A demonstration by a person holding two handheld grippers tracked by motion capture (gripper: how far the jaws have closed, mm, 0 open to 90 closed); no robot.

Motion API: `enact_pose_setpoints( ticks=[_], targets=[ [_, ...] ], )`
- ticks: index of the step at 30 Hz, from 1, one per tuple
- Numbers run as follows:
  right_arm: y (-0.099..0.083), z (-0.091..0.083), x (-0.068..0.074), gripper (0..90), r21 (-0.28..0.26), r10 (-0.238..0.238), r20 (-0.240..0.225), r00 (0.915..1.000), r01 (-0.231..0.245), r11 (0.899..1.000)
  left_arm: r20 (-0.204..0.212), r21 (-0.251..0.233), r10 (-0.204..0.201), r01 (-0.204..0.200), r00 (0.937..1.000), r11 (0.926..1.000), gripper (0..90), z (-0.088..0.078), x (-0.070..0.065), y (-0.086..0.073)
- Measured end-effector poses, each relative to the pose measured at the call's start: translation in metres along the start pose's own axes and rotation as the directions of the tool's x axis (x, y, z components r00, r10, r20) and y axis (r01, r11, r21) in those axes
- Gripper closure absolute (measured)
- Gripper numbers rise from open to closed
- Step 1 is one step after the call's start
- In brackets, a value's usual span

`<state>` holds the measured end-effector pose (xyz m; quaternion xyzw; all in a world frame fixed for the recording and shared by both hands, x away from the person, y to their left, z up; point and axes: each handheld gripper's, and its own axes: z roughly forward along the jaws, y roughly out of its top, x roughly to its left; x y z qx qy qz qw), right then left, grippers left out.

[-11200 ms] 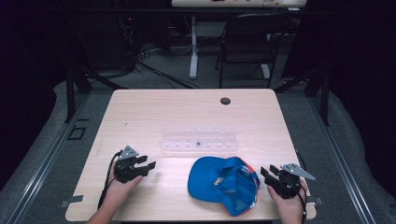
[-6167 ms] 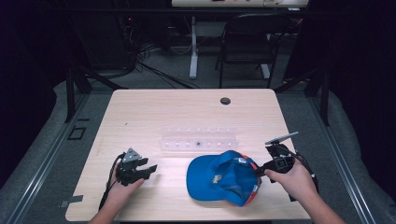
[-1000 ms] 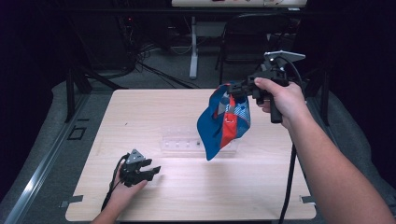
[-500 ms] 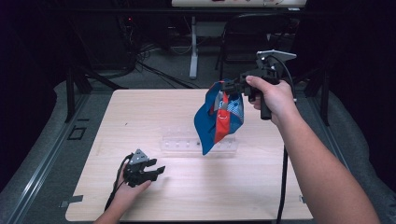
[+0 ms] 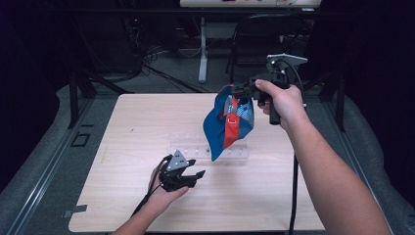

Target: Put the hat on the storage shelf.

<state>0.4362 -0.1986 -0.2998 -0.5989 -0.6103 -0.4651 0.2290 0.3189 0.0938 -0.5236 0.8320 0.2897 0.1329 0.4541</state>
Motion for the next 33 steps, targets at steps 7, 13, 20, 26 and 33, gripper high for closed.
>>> enact_pose_setpoints(
  ticks=[7, 13, 20, 26, 33],
  targets=[
    [0.001, 0.001, -0.001, 78.0, -0.001, -0.003, -0.003, 1.0000, 0.003, 1.000, -0.057, -0.005, 0.033, -0.034, 0.9978, 0.9994, 52.8, 0.013, -0.015, 0.022],
    [0.000, 0.002, 0.000, 78.0, 0.009, -0.007, -0.002, 1.0000, 0.007, 1.000, -0.040, -0.020, 0.029, -0.030, 0.9988, 0.9993, 55.0, 0.022, -0.023, 0.034],
    [-0.001, 0.000, 0.000, 78.0, 0.012, -0.011, -0.001, 0.9999, 0.011, 1.000, -0.094, -0.019, 0.029, -0.030, 0.9951, 0.9993, 62.7, 0.025, -0.020, 0.037],
    [-0.001, 0.000, 0.000, 78.0, 0.007, -0.008, 0.000, 1.0000, 0.008, 1.000, -0.086, -0.030, 0.010, -0.013, 0.9963, 0.9995, 73.5, 0.020, -0.012, 0.035],
    [-0.002, 0.003, 0.000, 77.9, 0.017, -0.012, 0.005, 0.9999, 0.012, 1.000, -0.099, -0.024, 0.015, -0.017, 0.9950, 0.9996, 79.1, 0.016, -0.008, 0.033]
  ],
)
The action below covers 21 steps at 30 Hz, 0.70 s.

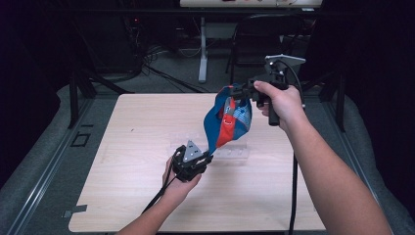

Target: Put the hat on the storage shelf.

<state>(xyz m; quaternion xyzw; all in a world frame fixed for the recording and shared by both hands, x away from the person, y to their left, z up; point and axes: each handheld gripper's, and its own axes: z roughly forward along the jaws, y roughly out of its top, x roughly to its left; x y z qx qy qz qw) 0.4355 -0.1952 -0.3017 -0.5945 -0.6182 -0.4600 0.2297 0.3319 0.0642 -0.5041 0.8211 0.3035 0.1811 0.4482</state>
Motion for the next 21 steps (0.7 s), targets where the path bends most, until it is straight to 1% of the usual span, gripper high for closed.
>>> enact_pose_setpoints(
  ticks=[2, 9, 11, 12, 14, 15, 16, 18, 19, 21],
  targets=[
    [0.000, 0.002, 0.001, 77.9, 0.003, -0.001, 0.004, 1.0000, 0.001, 1.000, -0.007, 0.006, 0.006, -0.006, 1.0000, 1.0000, 80.2, -0.002, 0.003, 0.000],
    [-0.001, 0.005, 0.000, 77.9, 0.009, 0.003, 0.006, 1.0000, -0.003, 1.000, -0.024, 0.013, 0.002, -0.001, 0.9997, 0.9999, 83.0, -0.005, 0.011, -0.001],
    [-0.001, 0.005, 0.000, 77.9, 0.009, 0.004, 0.005, 1.0000, -0.004, 1.000, -0.022, 0.019, 0.000, 0.000, 0.9998, 0.9998, 83.3, -0.005, 0.012, -0.001],
    [-0.001, 0.006, -0.001, 77.9, 0.019, 0.000, 0.009, 1.0000, 0.000, 1.000, -0.025, 0.018, 0.000, 0.000, 0.9997, 0.9998, 83.4, -0.004, 0.012, -0.001],
    [0.000, 0.008, -0.001, 77.9, 0.017, 0.007, 0.008, 0.9999, -0.007, 1.000, -0.030, 0.020, -0.003, 0.004, 0.9996, 0.9998, 83.4, -0.003, 0.013, -0.003],
    [0.000, 0.009, -0.002, 77.9, 0.018, 0.003, 0.006, 1.0000, -0.003, 1.000, -0.030, 0.023, -0.006, 0.006, 0.9995, 0.9997, 83.4, -0.002, 0.014, -0.003],
    [0.000, 0.009, -0.003, 77.9, 0.026, 0.003, 0.007, 1.0000, -0.004, 1.000, -0.030, 0.024, -0.008, 0.008, 0.9995, 0.9997, 83.3, -0.002, 0.014, -0.004],
    [0.000, 0.011, -0.004, 77.9, 0.022, 0.009, 0.008, 0.9999, -0.009, 1.000, -0.033, 0.025, -0.007, 0.008, 0.9994, 0.9996, 83.1, -0.001, 0.014, -0.005],
    [-0.001, 0.012, -0.005, 77.9, 0.027, 0.002, 0.011, 0.9999, -0.003, 1.000, -0.034, 0.030, -0.010, 0.011, 0.9994, 0.9995, 83.1, 0.000, 0.015, -0.006],
    [0.000, 0.015, -0.006, 77.9, 0.032, 0.009, 0.012, 0.9999, -0.009, 0.999, -0.036, 0.035, -0.015, 0.016, 0.9992, 0.9993, 83.0, 0.002, 0.016, -0.008]
  ],
)
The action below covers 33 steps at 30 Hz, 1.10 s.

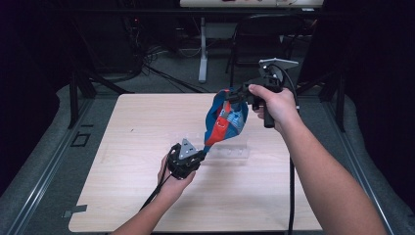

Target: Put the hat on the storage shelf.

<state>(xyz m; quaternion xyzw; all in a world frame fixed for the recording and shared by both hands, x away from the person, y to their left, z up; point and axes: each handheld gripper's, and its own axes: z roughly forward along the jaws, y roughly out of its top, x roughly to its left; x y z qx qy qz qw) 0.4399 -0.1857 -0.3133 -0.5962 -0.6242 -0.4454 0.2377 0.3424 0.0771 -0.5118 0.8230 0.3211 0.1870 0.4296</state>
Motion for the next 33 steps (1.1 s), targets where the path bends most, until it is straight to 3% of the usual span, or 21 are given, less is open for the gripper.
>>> enact_pose_setpoints(
  ticks=[33],
  targets=[
    [-0.002, 0.023, -0.031, 77.8, 0.040, 0.037, 0.033, 0.9988, -0.038, 0.998, 0.012, 0.033, -0.066, 0.065, 0.9978, 0.9973, 82.7, 0.013, 0.008, -0.021]
  ],
)
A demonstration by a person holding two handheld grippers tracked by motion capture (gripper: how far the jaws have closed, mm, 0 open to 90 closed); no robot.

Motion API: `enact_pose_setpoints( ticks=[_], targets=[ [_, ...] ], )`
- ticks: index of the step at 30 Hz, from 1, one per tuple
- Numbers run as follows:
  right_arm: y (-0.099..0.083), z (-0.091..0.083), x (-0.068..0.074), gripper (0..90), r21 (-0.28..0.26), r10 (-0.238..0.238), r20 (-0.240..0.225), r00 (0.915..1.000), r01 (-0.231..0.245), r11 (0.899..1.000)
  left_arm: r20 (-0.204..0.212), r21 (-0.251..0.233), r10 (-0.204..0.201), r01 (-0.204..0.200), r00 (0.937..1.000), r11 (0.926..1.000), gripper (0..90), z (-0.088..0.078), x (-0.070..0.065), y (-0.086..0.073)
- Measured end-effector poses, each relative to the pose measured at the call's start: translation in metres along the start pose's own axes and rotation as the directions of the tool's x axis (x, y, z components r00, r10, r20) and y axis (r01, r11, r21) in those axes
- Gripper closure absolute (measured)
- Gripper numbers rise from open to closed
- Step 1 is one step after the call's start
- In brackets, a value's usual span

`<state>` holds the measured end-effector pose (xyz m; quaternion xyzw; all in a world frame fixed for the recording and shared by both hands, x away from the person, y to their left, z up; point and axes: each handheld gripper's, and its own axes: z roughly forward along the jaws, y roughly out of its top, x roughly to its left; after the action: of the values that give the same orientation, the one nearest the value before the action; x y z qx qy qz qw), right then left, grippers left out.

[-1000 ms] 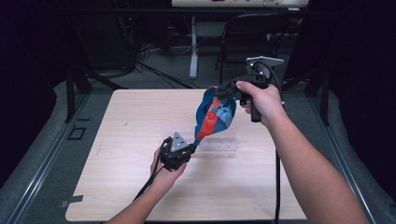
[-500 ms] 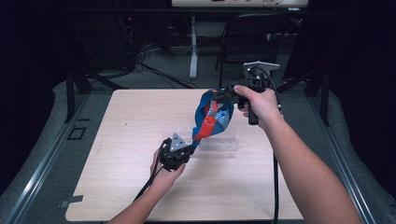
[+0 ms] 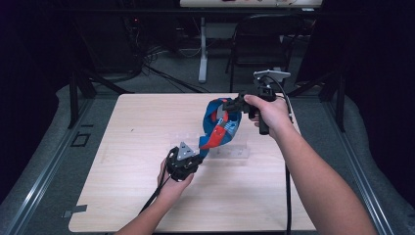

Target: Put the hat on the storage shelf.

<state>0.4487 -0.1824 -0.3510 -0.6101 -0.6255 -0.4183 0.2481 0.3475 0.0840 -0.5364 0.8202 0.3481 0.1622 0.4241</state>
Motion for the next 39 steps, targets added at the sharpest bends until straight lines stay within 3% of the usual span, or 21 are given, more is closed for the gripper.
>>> enact_pose_setpoints(
  ticks=[10, 24, 32, 39],
  targets=[
    [-0.001, 0.009, -0.013, 77.7, -0.002, 0.021, 0.017, 0.9996, -0.021, 1.000, 0.012, -0.005, -0.017, 0.018, 0.9998, 0.9998, 79.1, 0.000, 0.001, -0.004],
    [0.001, 0.008, -0.023, 77.6, 0.004, 0.030, 0.019, 0.9994, -0.030, 1.000, 0.007, -0.012, -0.039, 0.039, 0.9992, 0.9991, 70.0, -0.001, 0.003, -0.007],
    [0.001, 0.008, -0.026, 75.8, 0.003, 0.027, 0.019, 0.9995, -0.027, 1.000, 0.023, -0.016, -0.071, 0.071, 0.9972, 0.9973, 56.8, -0.006, 0.007, -0.007],
    [0.000, 0.009, -0.031, 74.5, -0.007, 0.036, 0.022, 0.9991, -0.036, 0.999, 0.019, -0.013, -0.073, 0.073, 0.9971, 0.9972, 53.7, -0.010, 0.011, -0.011]
  ],
)
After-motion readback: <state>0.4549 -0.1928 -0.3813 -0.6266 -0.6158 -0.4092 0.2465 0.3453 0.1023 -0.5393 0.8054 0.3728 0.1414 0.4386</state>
